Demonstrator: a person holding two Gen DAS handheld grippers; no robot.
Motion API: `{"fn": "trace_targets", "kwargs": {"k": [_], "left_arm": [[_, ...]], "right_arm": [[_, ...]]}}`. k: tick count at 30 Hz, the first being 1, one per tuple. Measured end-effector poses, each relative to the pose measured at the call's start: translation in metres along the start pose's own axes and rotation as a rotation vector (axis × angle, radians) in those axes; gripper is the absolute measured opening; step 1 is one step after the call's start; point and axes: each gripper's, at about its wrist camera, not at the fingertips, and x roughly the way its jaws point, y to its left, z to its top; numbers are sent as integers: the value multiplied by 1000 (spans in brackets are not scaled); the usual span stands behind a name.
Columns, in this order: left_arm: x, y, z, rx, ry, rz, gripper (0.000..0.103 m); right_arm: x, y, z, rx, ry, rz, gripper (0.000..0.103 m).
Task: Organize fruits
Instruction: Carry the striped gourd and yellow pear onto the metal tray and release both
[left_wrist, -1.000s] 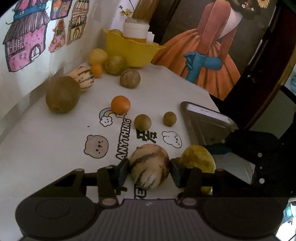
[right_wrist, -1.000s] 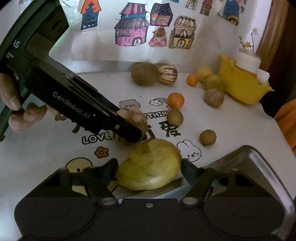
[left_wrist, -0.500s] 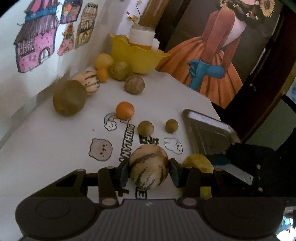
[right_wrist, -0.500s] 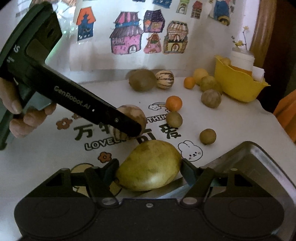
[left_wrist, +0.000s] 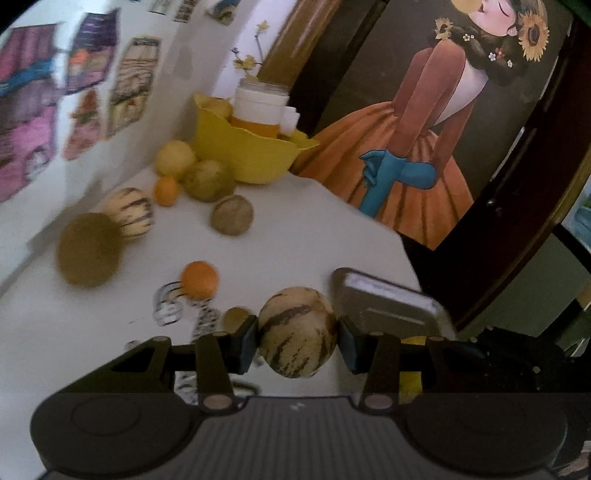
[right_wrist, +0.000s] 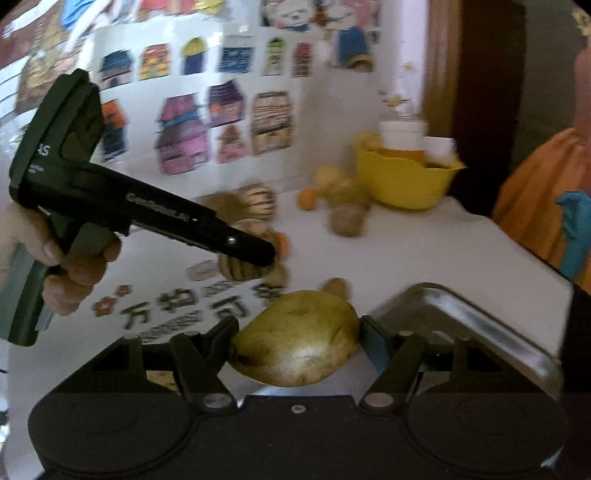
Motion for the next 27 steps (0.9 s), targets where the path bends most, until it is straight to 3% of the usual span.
{"fn": "trace_targets", "kwargs": {"k": [15, 21, 27], "left_arm": [[105, -56, 16, 50, 105, -80, 49], [129, -75, 18, 93, 136, -86, 49], [145, -78, 17, 72, 159, -75, 49]], "right_arm": [[14, -110, -20, 144, 37, -294, 72], [19, -127, -34, 153, 64, -342, 72], [24, -132, -41, 149, 70, -351, 72]]}}
